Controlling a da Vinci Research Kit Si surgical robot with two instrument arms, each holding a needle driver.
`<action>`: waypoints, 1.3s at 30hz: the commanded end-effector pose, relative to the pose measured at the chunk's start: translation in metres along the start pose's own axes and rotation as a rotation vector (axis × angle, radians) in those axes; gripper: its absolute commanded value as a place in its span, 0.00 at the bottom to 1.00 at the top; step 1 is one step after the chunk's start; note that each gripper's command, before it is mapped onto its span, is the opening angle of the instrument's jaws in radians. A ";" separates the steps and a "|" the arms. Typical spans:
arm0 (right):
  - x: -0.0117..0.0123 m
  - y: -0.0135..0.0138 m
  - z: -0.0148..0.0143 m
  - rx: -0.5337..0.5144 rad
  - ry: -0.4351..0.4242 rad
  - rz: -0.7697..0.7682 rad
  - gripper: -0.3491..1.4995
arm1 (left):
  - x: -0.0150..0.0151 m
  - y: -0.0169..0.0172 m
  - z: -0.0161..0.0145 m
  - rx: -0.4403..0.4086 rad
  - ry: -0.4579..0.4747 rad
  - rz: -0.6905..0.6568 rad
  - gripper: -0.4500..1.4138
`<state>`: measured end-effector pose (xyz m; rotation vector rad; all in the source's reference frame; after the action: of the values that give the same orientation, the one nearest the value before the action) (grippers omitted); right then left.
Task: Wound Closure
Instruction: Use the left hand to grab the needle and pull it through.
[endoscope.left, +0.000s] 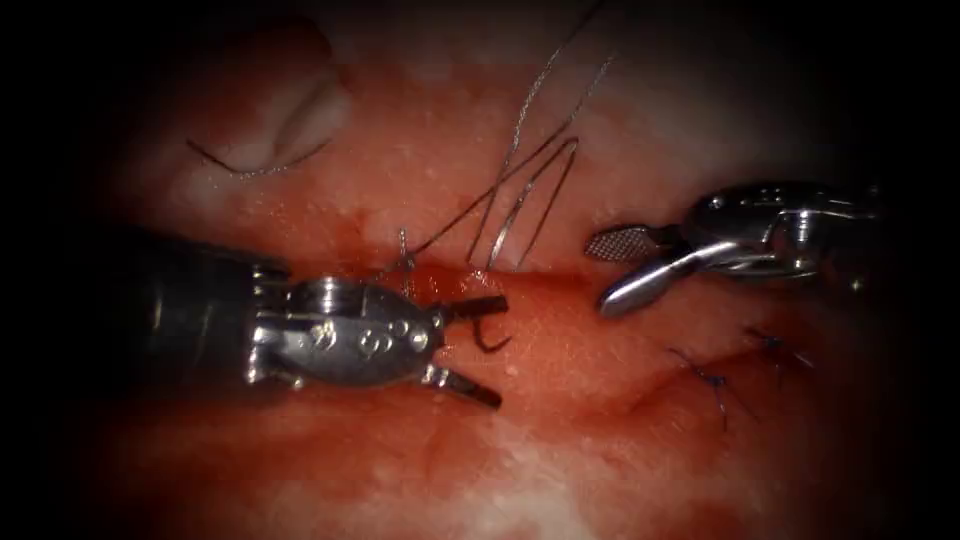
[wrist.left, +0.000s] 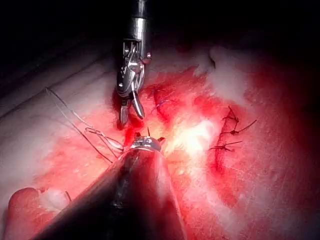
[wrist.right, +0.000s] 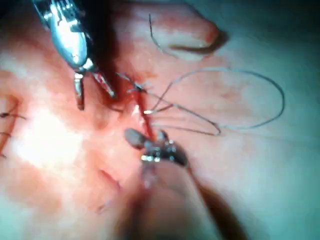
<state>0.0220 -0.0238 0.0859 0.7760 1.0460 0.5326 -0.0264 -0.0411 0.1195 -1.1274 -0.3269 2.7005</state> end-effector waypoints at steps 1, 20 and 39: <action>-0.0004 0.0000 0.0011 0.005 0.002 -0.001 0.87 | -0.0002 0.0002 0.0011 -0.006 0.001 0.003 0.59; -0.0006 0.0000 0.0015 0.006 0.014 -0.003 0.85 | -0.0013 -0.0004 0.0006 -0.053 0.065 -0.247 0.00; -0.0010 -0.0011 0.0026 0.035 0.009 -0.007 0.75 | 0.0063 0.0043 -0.0051 -0.416 0.194 -0.723 0.00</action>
<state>0.0234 -0.0255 0.0861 0.7982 1.0705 0.5163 -0.0268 -0.0426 0.1095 -1.0748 -1.0668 1.9136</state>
